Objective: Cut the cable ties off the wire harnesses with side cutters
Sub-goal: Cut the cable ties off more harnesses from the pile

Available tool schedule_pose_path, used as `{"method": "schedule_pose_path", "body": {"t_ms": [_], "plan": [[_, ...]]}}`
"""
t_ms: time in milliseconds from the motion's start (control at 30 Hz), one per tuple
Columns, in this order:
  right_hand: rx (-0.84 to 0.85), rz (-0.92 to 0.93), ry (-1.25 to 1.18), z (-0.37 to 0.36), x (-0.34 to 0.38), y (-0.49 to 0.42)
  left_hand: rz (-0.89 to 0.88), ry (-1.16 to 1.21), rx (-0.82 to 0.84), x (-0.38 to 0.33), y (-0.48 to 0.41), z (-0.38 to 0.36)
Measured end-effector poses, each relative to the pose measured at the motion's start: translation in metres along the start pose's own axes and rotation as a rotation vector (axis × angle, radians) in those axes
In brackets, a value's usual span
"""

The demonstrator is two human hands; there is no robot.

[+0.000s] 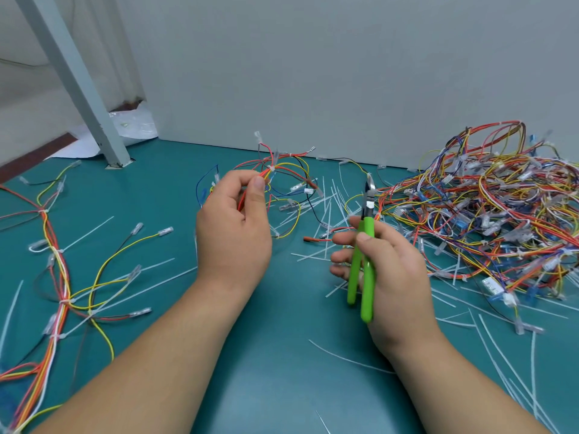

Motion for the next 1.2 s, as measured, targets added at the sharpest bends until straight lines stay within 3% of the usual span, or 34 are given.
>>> {"method": "schedule_pose_path", "body": {"t_ms": [167, 367, 500, 600, 800, 933, 1200], "plan": [[0.072, -0.133, -0.313, 0.0, -0.005, -0.004, -0.037, 0.071, -0.056, -0.006, 0.001, 0.005], [0.136, -0.175, -0.415, -0.005, -0.002, -0.002, -0.072, 0.157, -0.149, -0.009, 0.001, 0.011], [0.271, -0.241, -0.501, -0.013, 0.003, 0.003, -0.112, 0.177, -0.157, -0.013, 0.003, 0.011], [0.382, -0.253, -0.523, -0.019, 0.009, 0.007, -0.16, 0.144, -0.077, -0.015, 0.005, 0.007], [0.522, -0.216, -0.387, -0.028, 0.009, 0.024, -0.352, -0.139, 0.299, -0.021, 0.017, -0.018], [0.4, -0.218, -0.338, -0.018, 0.01, 0.017, -0.395, -0.32, 0.31, -0.025, 0.02, -0.017], [0.429, -0.278, -0.279, -0.018, 0.004, 0.017, -0.407, -0.39, 0.316, -0.025, 0.02, -0.015]]}}
Point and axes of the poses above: each hand's wrist, its own y-axis away from the middle knuckle, its own z-axis out of the back of the hand, x = y × z, the point moved 5 cm from there along -y, towards the middle knuckle, and after that the axes turned 13 degrees about -y, right-handed, at the moved point
